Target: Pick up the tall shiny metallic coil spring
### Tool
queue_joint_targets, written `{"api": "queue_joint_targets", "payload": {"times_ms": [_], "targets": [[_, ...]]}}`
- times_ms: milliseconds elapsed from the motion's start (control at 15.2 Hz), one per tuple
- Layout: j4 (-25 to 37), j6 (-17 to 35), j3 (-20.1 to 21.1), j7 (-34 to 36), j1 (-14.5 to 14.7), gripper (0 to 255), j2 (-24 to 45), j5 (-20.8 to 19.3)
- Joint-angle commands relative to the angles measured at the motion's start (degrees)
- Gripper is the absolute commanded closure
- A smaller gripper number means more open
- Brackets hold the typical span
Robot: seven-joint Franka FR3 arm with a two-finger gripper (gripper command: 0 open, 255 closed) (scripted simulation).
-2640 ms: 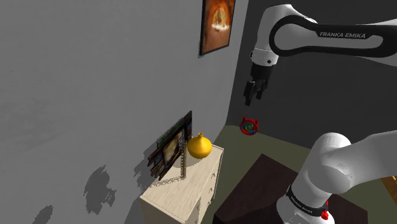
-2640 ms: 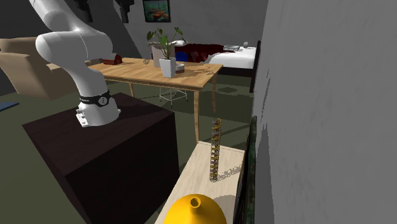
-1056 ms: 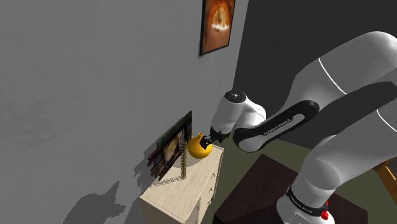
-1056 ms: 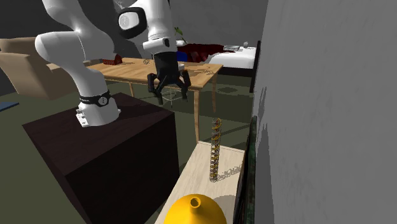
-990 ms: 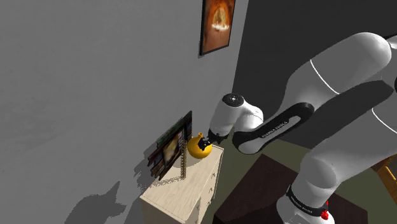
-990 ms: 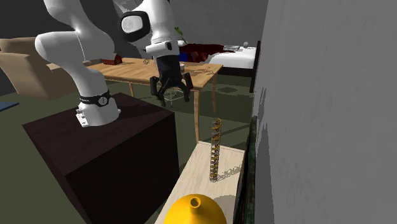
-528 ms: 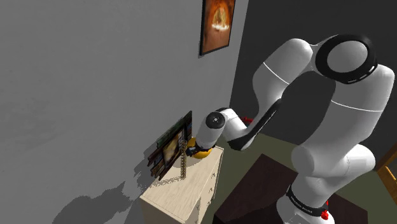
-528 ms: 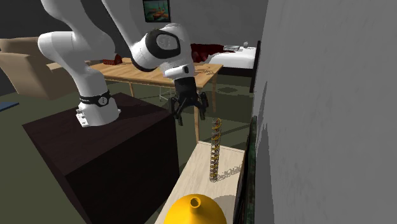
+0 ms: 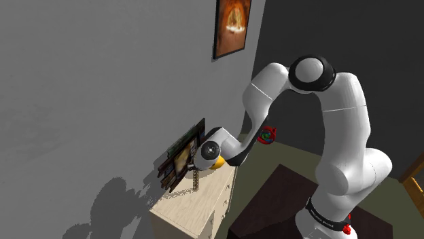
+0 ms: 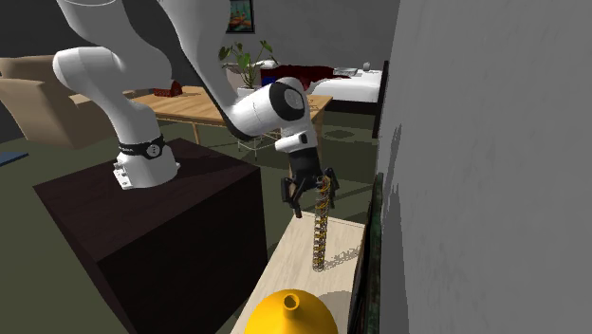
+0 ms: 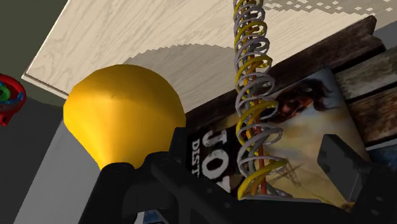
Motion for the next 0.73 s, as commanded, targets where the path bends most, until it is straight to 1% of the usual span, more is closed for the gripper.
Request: {"api": "queue_joint_targets", "payload": {"times_ms": [0, 462, 594, 660], "targets": [[3.6, -2.4, -1.9, 2.5, 2.3, 0, 4.0, -3.1], [6.1, -3.6, -4.5, 5.8, 4.5, 0, 9.5, -7.9], [6.3, -3.7, -4.7, 6.0, 4.6, 0, 10.0, -8.3], [6.3, -3.7, -4.7, 6.0, 4.7, 255, 10.0, -8.2]]}}
